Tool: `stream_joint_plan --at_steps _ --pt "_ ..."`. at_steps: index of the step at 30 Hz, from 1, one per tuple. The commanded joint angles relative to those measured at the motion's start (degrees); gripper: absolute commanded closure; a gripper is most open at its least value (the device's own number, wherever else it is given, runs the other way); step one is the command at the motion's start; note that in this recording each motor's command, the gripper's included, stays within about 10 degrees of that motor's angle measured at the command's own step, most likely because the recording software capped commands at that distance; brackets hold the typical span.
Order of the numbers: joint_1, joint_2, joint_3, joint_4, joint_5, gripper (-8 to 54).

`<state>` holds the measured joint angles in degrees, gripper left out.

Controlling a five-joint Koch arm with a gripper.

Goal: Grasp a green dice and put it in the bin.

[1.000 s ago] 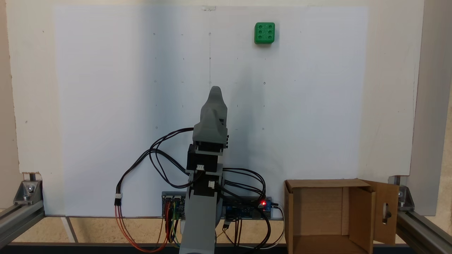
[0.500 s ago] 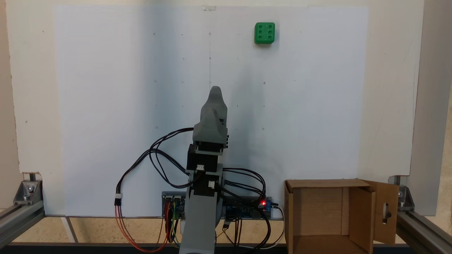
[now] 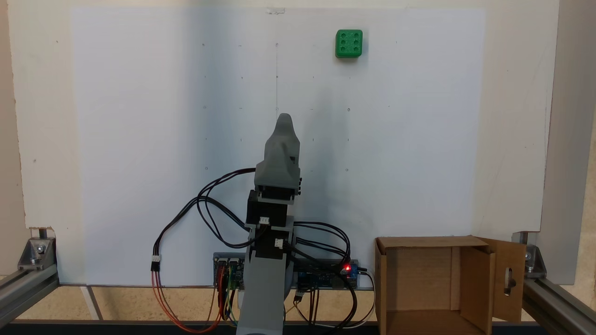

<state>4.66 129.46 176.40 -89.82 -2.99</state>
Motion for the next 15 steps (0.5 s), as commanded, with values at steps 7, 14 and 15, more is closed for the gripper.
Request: stream_joint_plan --at_steps 7,14,15 --pt "3.4 6.2 -10.7 27.4 -2.3 1.8" --pt "4.2 6.2 -34.6 54.7 -1.8 2.1" --pt "4.0 6.2 -38.1 59.0 -1.0 2.1"
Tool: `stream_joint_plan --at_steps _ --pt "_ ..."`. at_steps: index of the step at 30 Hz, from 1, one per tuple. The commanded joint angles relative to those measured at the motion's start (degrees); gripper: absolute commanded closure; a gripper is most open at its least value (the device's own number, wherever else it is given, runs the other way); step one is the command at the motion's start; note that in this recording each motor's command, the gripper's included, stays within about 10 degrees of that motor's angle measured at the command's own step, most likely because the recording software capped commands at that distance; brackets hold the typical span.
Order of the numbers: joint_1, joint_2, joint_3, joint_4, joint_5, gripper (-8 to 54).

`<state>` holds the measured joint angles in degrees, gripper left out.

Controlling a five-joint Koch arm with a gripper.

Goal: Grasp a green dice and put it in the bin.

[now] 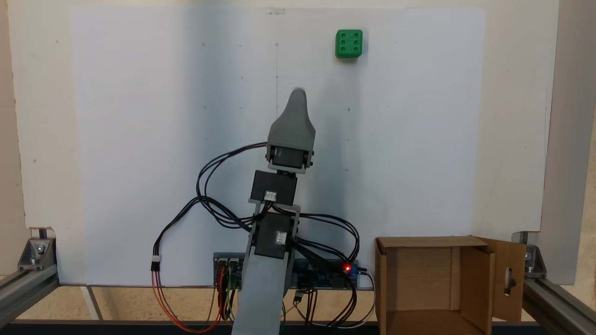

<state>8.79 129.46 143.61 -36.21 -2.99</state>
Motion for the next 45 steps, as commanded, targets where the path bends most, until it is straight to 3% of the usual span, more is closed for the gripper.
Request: stream_joint_plan --at_steps 1,9,24,31,45 --pt "-0.4 6.1 -7.5 9.2 0.1 2.2" --pt "-0.9 5.4 -22.7 40.1 4.6 2.3" --pt "4.1 -27.2 -60.4 95.0 4.5 1.0" --pt "5.4 -37.8 -79.5 117.2 2.9 0.6" --pt "9.4 -55.7 -106.6 125.8 -4.2 0.1"
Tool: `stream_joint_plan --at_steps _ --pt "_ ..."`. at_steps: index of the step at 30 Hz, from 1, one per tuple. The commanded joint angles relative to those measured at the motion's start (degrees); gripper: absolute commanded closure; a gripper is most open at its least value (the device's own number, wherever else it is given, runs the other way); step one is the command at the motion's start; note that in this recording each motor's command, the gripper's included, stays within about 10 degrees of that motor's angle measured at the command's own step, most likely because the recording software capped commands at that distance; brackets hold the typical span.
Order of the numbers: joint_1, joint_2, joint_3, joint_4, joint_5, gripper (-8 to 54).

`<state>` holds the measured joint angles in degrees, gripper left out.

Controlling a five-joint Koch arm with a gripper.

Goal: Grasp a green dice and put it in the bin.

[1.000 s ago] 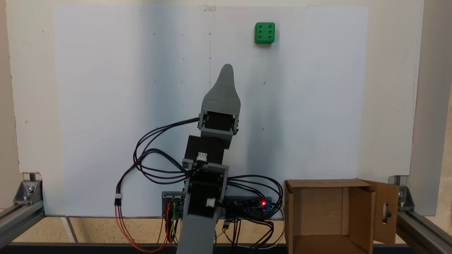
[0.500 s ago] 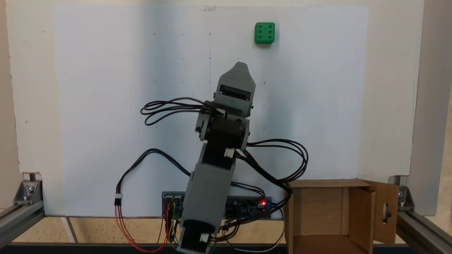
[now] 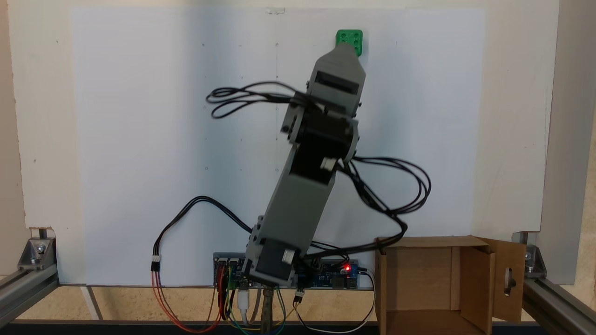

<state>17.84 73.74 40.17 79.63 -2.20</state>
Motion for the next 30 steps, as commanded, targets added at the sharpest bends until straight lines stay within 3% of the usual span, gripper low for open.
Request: stream_joint_plan --at_steps 1,10,30 --pt "0.4 -0.8 -3.8 10.0 -6.7 0.1" --pt "4.2 -9.9 -9.7 10.1 -17.0 -0.2" --pt "2.5 -15.6 -20.4 10.1 -22.1 -0.3"
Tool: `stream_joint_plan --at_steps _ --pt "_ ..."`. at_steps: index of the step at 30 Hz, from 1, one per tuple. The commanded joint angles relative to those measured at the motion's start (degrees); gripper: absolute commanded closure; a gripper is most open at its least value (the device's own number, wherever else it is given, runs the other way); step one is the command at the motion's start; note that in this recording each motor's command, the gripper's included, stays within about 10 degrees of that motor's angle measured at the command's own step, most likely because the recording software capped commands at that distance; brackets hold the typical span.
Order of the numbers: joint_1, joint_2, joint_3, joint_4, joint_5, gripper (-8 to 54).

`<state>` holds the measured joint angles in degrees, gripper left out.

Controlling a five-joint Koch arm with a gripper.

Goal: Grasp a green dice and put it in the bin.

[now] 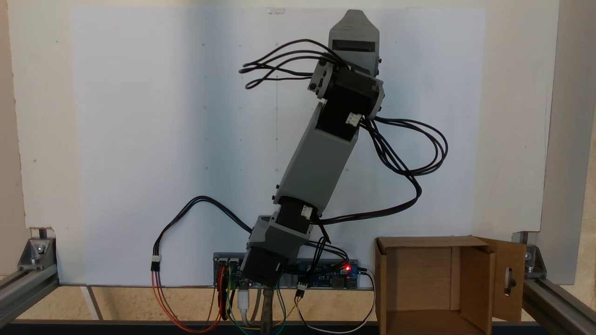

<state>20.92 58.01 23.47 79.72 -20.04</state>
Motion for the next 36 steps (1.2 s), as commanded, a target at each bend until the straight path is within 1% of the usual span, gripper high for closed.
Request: stream_joint_plan --at_steps 1,20,36 --pt "-0.5 -1.2 -4.2 10.0 -4.7 -0.3" --pt "1.4 -15.2 -9.5 10.0 -4.7 -0.4" --pt "1.4 -16.9 -9.5 10.0 -4.6 -0.4"
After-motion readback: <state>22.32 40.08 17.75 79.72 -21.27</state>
